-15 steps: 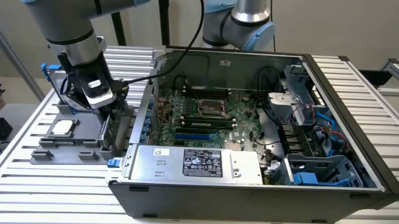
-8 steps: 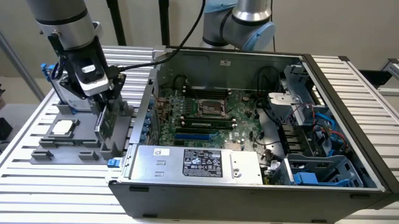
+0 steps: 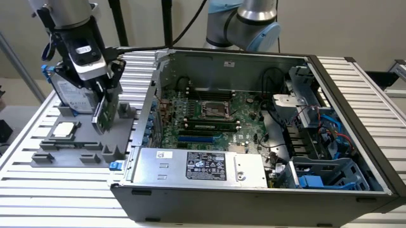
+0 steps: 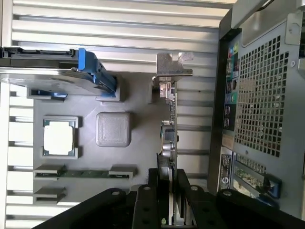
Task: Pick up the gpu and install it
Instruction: 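Pick up the gpu and move the gpu toward the slot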
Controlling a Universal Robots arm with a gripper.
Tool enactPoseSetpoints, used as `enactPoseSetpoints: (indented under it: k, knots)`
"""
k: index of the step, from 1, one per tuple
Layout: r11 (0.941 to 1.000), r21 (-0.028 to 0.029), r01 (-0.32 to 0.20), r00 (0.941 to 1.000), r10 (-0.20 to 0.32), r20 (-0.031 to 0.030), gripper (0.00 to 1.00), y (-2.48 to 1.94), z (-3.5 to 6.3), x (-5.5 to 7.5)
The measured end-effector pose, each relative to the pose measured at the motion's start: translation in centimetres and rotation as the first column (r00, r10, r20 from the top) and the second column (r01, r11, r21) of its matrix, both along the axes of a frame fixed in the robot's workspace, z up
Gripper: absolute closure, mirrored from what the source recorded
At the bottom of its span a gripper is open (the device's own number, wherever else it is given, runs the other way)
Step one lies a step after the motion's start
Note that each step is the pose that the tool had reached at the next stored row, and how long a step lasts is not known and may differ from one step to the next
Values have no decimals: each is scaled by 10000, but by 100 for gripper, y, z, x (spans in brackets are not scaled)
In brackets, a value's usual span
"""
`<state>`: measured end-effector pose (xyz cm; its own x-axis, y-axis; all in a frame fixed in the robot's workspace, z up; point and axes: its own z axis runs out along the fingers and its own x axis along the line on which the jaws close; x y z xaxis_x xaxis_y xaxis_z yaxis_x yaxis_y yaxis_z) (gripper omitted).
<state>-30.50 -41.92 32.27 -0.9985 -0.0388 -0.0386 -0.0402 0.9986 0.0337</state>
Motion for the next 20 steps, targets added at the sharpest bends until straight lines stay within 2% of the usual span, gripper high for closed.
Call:
enactPoseSetpoints:
  k: [10, 20]
  knots:
    - [10000, 2, 42, 10000, -42, -56, 100, -7, 452, 179]
    - [10000, -1, 94, 9998, -94, -158, 100, -21, 907, 373]
